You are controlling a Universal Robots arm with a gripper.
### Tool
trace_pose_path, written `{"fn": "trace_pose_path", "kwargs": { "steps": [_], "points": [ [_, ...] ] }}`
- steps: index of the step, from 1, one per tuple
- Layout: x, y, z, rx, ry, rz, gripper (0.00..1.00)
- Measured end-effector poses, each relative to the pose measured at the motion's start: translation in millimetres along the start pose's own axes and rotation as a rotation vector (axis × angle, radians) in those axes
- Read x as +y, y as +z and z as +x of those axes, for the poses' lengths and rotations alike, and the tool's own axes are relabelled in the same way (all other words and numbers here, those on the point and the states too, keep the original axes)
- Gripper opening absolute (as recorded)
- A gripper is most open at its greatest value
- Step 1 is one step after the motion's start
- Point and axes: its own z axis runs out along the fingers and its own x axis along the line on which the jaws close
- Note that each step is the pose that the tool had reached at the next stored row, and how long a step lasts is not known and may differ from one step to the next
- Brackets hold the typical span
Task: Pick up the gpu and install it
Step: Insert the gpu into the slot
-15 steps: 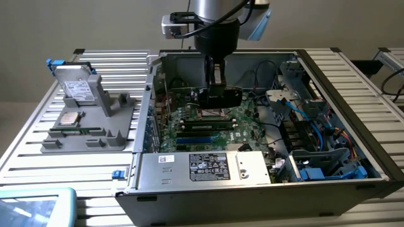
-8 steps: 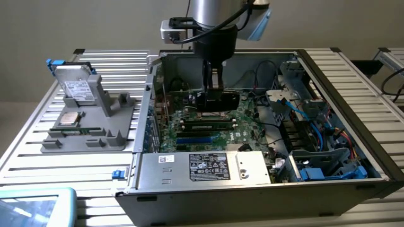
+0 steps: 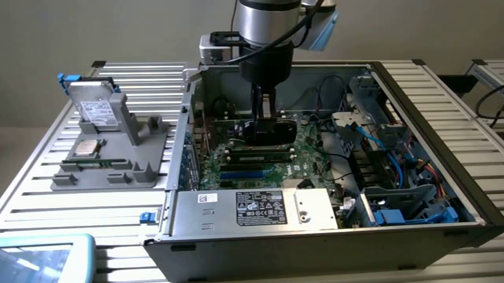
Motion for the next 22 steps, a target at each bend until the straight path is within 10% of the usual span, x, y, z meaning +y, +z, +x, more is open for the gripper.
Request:
{"fn": "trace_pose_path", "kwargs": {
  "steps": [7, 22],
  "points": [
    [0.2, 8.6, 2.8, 0.0002, -0.001, -0.0225, 0.27],
    [7.6, 20.5, 5.5, 0.0003, -0.001, -0.0210, 0.27]
  ]
}}
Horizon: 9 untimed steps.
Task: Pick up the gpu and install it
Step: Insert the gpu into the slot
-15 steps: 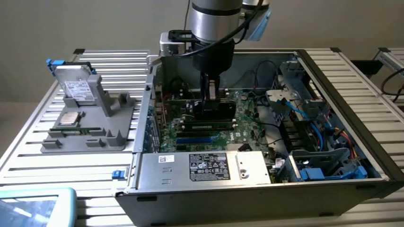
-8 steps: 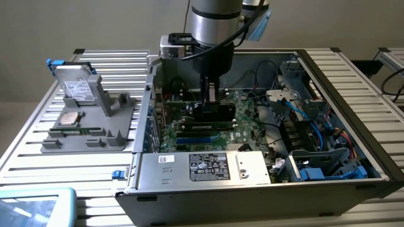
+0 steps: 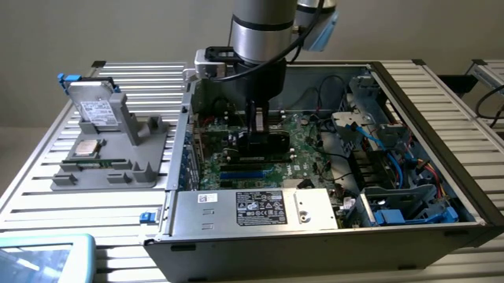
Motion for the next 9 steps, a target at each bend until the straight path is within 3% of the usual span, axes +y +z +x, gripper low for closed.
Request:
{"fn": "trace_pose_path", "kwargs": {
  "steps": [9],
  "points": [
    [-0.4, 16.6, 7.0, -0.0001, 0.000, -0.0001, 0.27]
  ]
}}
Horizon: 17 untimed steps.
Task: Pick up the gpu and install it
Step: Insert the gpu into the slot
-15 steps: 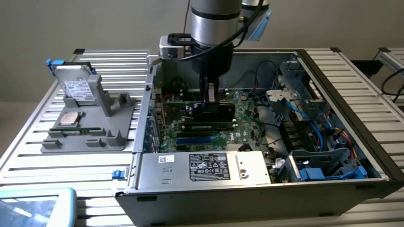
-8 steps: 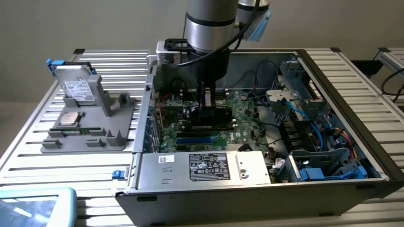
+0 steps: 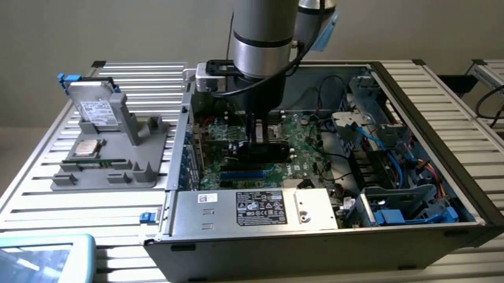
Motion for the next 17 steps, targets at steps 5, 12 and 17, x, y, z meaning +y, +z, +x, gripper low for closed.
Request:
{"fn": "trace_pose_path", "kwargs": {
  "steps": [5, 12, 17],
  "points": [
    [1.9, 9.0, 1.7, 0.0001, 0.000, -0.0001, 0.27],
    [5.3, 16.0, -0.7, -0.0001, 0.001, -0.0001, 0.27],
    [8.5, 16.8, -1.8, 0.0000, 0.001, -0.0002, 0.27]
  ]
}}
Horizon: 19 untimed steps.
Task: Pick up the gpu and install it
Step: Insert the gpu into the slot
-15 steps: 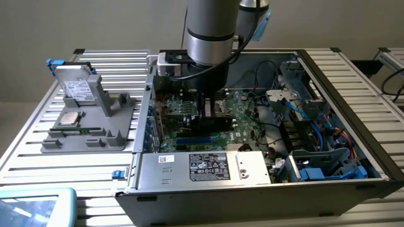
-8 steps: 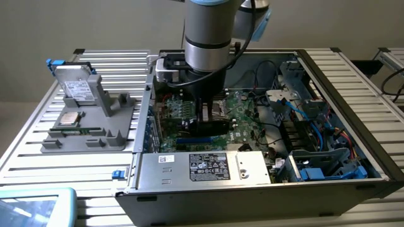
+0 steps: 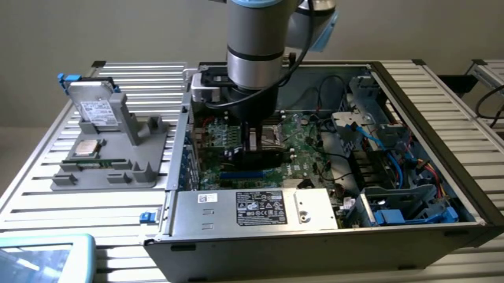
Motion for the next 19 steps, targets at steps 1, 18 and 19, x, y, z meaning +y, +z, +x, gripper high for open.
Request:
{"fn": "trace_pose_path", "kwargs": {
  "steps": [1, 18, 19],
  "points": [
    [0.5, 0.4, 0.0, -0.0001, 0.000, 0.0000, 0.27],
    [2.2, 6.2, -1.6, -0.0002, 0.002, -0.0009, 0.27],
    [2.2, 6.6, -1.6, -0.0001, 0.002, -0.0014, 0.27]
  ]
}}
